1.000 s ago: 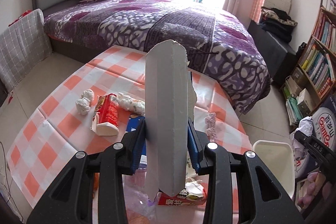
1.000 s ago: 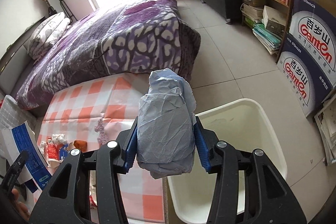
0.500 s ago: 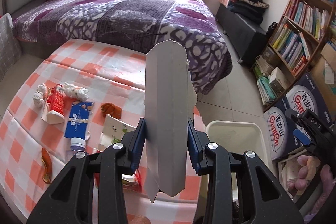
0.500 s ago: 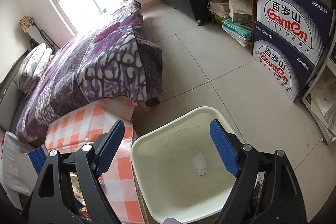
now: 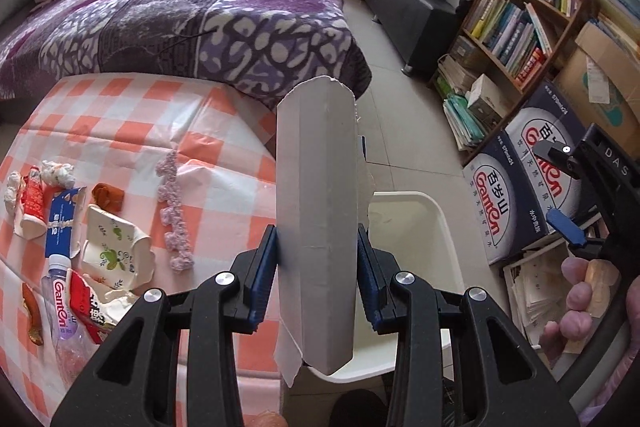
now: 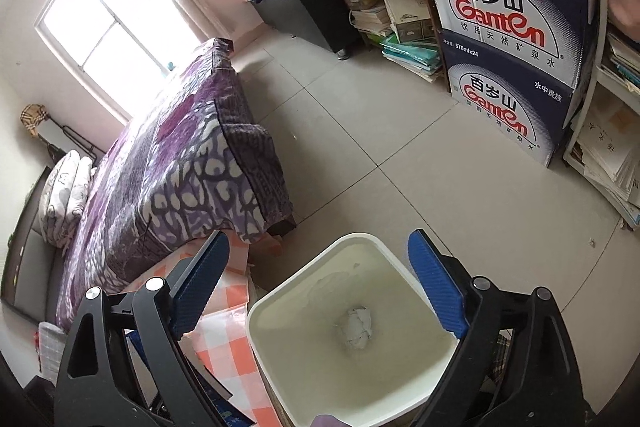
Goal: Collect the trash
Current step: 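Carry bag and white box over the white bin and open both tools, then move both tools back over the table toward the remaining trash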
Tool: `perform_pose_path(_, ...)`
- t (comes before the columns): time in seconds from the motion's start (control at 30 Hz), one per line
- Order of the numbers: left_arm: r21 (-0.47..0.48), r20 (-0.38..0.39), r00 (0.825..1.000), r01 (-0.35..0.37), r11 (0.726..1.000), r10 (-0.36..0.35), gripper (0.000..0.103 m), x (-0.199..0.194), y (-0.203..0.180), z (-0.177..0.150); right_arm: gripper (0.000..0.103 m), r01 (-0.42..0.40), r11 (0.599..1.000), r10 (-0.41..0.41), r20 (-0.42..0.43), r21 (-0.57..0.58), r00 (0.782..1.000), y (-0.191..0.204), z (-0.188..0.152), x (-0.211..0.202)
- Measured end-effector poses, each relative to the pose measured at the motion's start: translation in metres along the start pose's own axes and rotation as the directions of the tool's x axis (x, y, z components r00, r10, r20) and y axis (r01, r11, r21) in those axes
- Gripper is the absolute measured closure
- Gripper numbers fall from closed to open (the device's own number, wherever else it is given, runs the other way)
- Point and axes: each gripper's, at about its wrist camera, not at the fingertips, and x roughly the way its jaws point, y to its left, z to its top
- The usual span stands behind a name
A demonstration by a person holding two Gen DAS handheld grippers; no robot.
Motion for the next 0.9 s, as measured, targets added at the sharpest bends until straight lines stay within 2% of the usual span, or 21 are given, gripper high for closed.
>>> perform_pose_path(0.23,0.089,0.019,0.998,0.061,0.994,-0.063,0.062,0.004,-0.047,0.015,0.013,-0.009,0.998,0.007,0.033,0.069,0.999,-0.02,0.014,-0.007)
perform_pose_path(0.27,0.103,0.016,0.998,0.066,0.992,-0.068,0.053,0.006,-0.052,0.018,0.013,-0.014,0.997,0.01,0.038,0.081,0.999,-0.024,0.016,-0.009)
perform_pose_path(0.33,0.121,0.015,0.997,0.076,0.99,-0.079,0.042,0.007,-0.058,0.02,0.012,-0.018,0.995,0.014,0.046,0.097,0.999,-0.029,0.02,-0.01)
perform_pose_path(0.53,0.136,0.03,0.997,0.068,0.988,-0.073,0.034,0.003,-0.06,0.02,0.011,-0.011,0.998,0.006,0.07,0.07,0.998,-0.027,0.021,-0.014)
perform_pose_path(0.7,0.148,0.066,0.998,-0.006,0.989,-0.004,0.032,-0.004,-0.047,0.013,0.011,0.007,1.0,-0.008,0.075,0.02,0.997,-0.016,0.014,-0.014)
perform_pose_path(0.9,0.125,0.098,0.991,-0.105,0.987,0.094,0.031,-0.01,-0.017,0.003,0.01,0.021,0.999,-0.018,0.057,-0.045,0.998,0.005,-0.009,-0.009)
